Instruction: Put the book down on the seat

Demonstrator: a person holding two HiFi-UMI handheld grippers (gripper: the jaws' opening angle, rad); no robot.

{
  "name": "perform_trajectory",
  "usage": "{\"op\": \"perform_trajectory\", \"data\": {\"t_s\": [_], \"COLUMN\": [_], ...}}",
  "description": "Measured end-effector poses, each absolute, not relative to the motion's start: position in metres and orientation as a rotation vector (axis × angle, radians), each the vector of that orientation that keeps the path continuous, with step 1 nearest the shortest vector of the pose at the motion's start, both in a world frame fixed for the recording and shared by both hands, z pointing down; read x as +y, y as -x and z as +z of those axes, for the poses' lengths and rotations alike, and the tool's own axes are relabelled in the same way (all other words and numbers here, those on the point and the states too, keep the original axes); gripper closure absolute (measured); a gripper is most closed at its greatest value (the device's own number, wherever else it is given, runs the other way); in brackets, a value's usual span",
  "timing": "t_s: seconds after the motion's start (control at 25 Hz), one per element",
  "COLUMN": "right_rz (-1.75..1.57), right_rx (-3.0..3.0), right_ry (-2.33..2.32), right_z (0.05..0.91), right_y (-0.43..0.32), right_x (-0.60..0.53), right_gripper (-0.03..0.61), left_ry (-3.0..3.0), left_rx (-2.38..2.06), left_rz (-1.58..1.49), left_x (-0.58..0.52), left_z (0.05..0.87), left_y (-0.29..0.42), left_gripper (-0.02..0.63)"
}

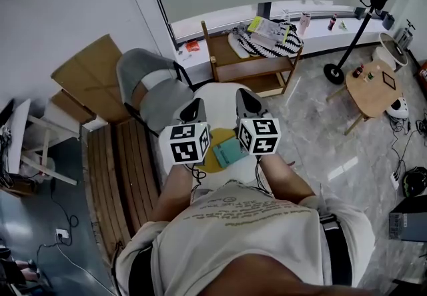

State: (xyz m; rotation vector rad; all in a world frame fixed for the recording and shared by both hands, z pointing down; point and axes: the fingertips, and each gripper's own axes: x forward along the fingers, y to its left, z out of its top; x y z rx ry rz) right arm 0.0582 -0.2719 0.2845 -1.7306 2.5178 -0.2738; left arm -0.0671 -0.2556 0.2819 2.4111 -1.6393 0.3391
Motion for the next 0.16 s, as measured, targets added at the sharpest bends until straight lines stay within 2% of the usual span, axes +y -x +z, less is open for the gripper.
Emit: {"op": "perform_trajectory", "data": {"t_s": [0.16], "right_rz": [-0.263], "right_rx": [2.518], "right_ry": [1.718], "right_z": [0.2819], "right_y": [-0.0577], "right_x": [-0.2697], "right_gripper": [0.552], "left_ry": [-2.417], "left_rx": [-1.645], "left_rz": [0.345], "left_x": [-0.2552], "left_z": [0.2806], "left_y": [0.0666], "left_gripper": [0.594]}}
